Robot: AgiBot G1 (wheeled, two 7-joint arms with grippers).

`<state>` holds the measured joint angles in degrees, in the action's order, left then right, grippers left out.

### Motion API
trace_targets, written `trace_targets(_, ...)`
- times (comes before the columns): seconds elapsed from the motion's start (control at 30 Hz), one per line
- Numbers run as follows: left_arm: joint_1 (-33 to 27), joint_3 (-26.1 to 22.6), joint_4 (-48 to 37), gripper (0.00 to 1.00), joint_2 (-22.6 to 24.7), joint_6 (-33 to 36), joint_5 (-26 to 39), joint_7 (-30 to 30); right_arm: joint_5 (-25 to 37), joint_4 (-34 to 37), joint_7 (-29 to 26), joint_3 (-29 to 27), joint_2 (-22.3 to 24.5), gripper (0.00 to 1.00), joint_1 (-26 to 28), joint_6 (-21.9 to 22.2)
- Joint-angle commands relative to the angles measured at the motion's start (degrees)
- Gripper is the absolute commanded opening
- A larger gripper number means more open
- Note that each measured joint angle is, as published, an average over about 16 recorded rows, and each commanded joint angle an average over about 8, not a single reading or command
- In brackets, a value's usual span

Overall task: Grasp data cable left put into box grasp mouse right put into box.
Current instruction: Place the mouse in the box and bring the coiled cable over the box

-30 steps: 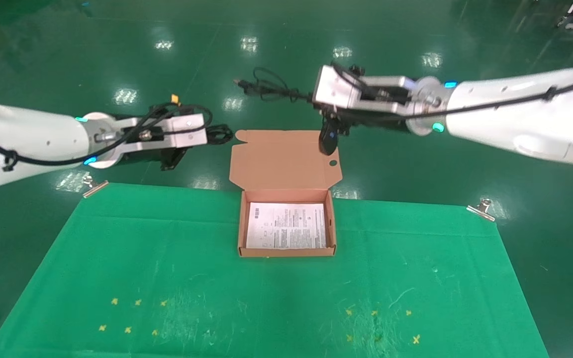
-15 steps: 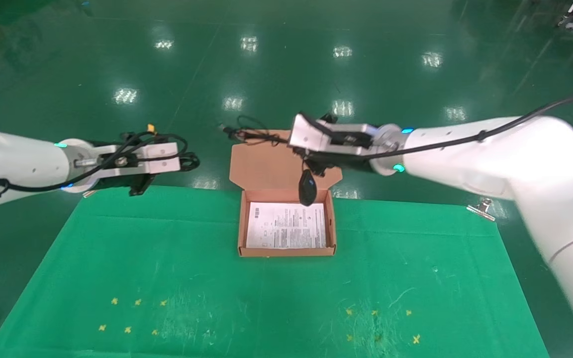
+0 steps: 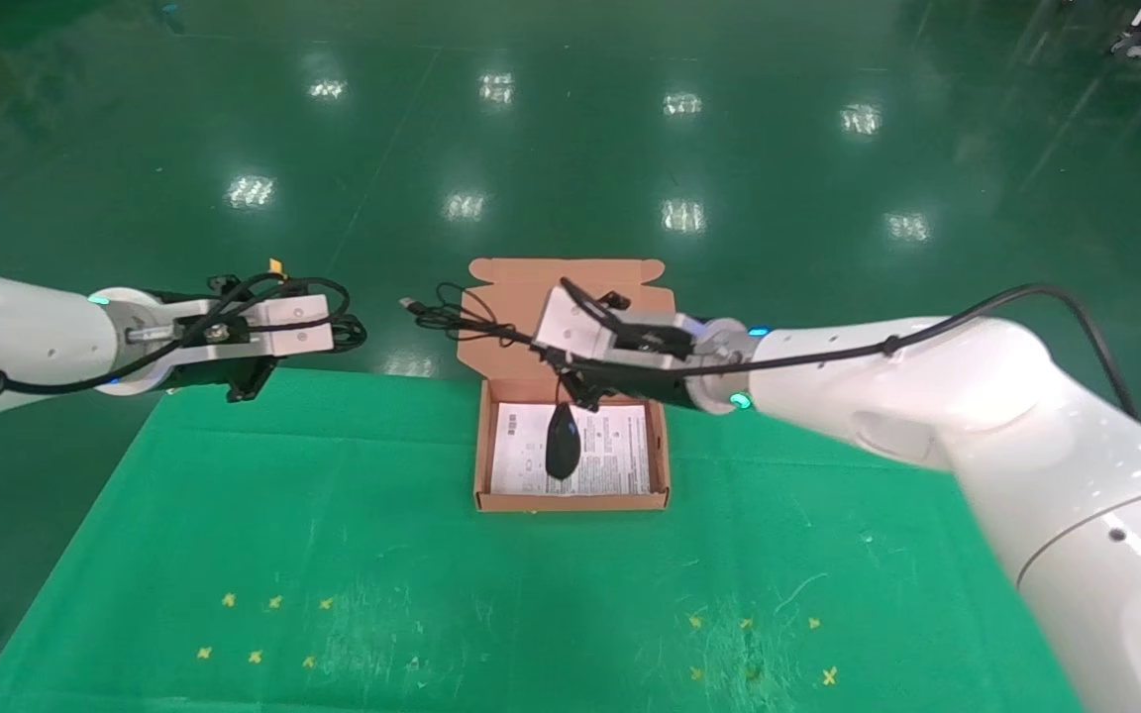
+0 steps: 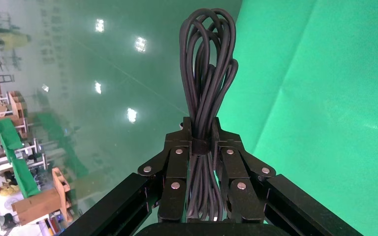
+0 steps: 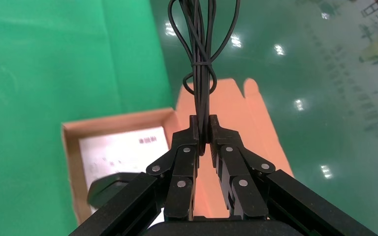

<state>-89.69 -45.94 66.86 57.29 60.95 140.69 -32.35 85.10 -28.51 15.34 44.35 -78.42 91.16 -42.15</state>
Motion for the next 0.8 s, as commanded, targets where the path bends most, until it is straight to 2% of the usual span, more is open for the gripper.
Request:
trace_targets(0.03, 0.03, 0.00, 0.11, 0.00, -0.02, 0.04, 0.06, -0.09, -1.48, -0.87, -0.29, 1.34, -0.18, 0.00, -0.70, 0.82)
trace_targets(0.23, 0.06, 0.00, 0.19, 0.00, -0.03, 0.08, 0.11, -0.16, -5.17, -2.35, -3.37, 7.43, -0.15, 0.00, -1.79, 3.68)
trace_targets(0.57, 0.07, 0.00, 0.22, 0.00, -0.04, 0.09, 0.12, -0.19, -9.56, 3.76, -11.24, 14.44, 0.05, 0.00, -2.81, 8.07)
trace_targets(0.6, 0.07, 0.00, 0.22, 0.00, -0.04, 0.09, 0.12, -0.19, -9.78, 4.20, -11.67, 14.98, 0.05, 0.05, -2.73, 8.14)
trace_targets(0.8, 0.08, 0.00, 0.24, 0.00, -0.05, 0.13, 0.15, -0.19, -10.71, 5.55, -12.84, 17.16, 0.11, 0.79, -2.23, 8.38)
